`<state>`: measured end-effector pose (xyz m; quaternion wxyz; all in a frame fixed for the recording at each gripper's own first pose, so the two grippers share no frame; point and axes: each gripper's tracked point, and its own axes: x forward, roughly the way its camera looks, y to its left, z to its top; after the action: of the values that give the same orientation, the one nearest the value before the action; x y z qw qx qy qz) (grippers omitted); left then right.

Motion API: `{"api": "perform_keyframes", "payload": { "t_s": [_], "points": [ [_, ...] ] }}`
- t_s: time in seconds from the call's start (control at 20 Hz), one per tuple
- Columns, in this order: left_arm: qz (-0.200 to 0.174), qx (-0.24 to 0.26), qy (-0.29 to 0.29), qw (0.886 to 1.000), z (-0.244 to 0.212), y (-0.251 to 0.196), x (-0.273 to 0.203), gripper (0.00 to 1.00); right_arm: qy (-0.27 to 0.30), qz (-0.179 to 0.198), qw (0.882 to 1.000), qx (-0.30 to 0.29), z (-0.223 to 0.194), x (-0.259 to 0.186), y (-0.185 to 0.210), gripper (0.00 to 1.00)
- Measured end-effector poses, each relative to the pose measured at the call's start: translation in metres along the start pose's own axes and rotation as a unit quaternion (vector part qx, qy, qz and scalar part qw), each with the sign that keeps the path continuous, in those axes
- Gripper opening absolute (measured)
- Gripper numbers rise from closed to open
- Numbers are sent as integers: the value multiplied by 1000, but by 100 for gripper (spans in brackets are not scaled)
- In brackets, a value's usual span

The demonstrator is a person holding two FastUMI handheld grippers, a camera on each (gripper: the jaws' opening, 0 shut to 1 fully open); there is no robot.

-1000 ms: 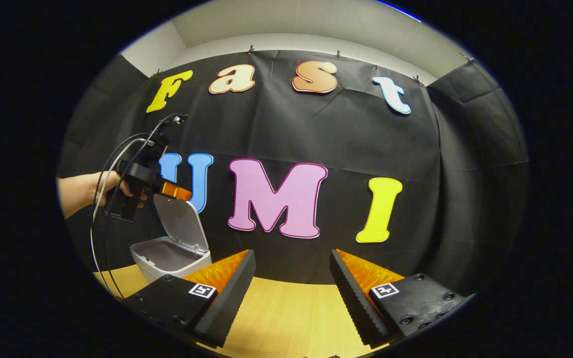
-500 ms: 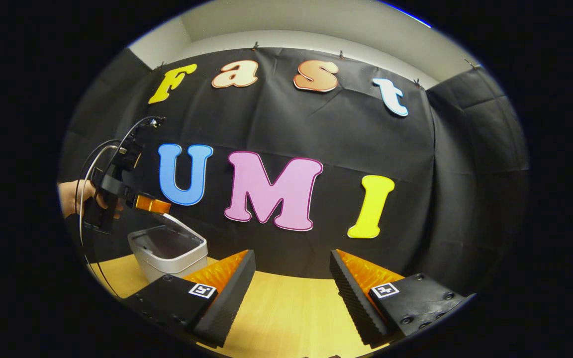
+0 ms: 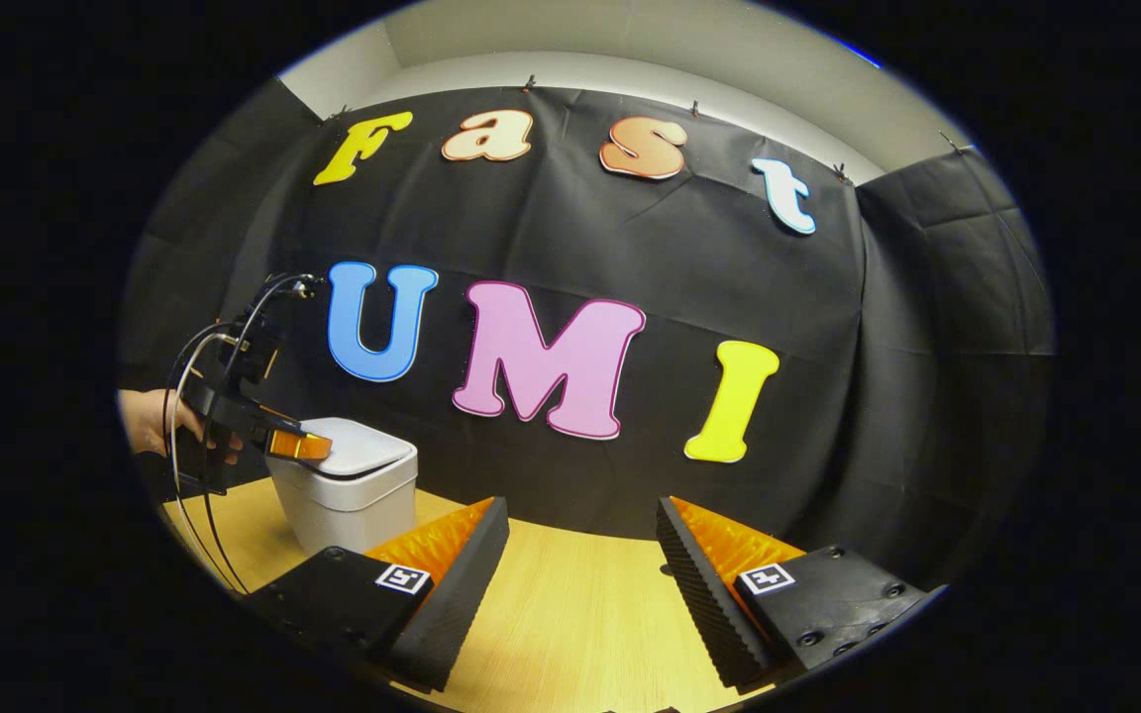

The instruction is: Press the lid of the desktop garbage bin to open it, pick up the crumpled paper on the desktop and throw it into the bin, then pick up the pop can on the desktop and drop it into the bin, and finally close the garbage bin lid.

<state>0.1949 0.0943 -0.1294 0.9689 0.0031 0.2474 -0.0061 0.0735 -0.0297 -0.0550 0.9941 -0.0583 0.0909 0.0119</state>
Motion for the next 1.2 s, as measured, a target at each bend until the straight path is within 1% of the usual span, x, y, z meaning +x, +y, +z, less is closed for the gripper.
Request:
{"api": "perform_keyframes", "payload": {
  "t_s": [0.05,0.15,0.2,0.25,0.3,0.35,0.5,0.6,0.65,0.7,0.75,0.9,1.05,1.2],
  "points": [
    [0,7,-11,1000,5,-2,3,96,1,-2,1000,-1,-1,-3,-1,96],
    [1,20,-2,1000,-1,-1,3,96,-4,-6,1000,-3,3,-7,-3,96],
    [1,19,-6,1000,1,-2,1,97,-6,-7,1000,-5,4,-9,-3,97],
    [-1,20,3,1000,-3,-3,5,97,-7,-8,1000,-7,3,-11,-3,96],
    [-6,29,2,1000,-3,-3,4,97,-7,-9,1000,-7,13,-19,3,97],
    [-7,36,1,999,-4,-3,3,98,-7,-9,1000,-6,11,-22,3,96],
    [0,39,-21,999,0,-6,4,97,1,-8,1000,7,1,-23,7,97],
    [9,29,-31,999,-2,-6,0,96,5,-9,1000,18,0,-24,9,96],
    [17,20,-38,999,-3,-7,-8,96,4,-11,1000,23,1,-24,6,97],
    [25,10,-59,998,2,-10,-20,98,3,-13,999,30,1,-25,5,96],
    [32,1,-79,996,5,-12,-31,96,2,-12,999,39,3,-26,6,97],
    [45,-7,-150,988,22,-22,-84,95,2,-8,999,51,6,-32,13,96],
    [46,-5,-188,981,24,-36,-143,94,4,-5,998,56,7,-45,22,96],
    [25,-19,-212,977,14,-52,-195,94,6,14,996,87,7,-62,46,97]
  ]
}}
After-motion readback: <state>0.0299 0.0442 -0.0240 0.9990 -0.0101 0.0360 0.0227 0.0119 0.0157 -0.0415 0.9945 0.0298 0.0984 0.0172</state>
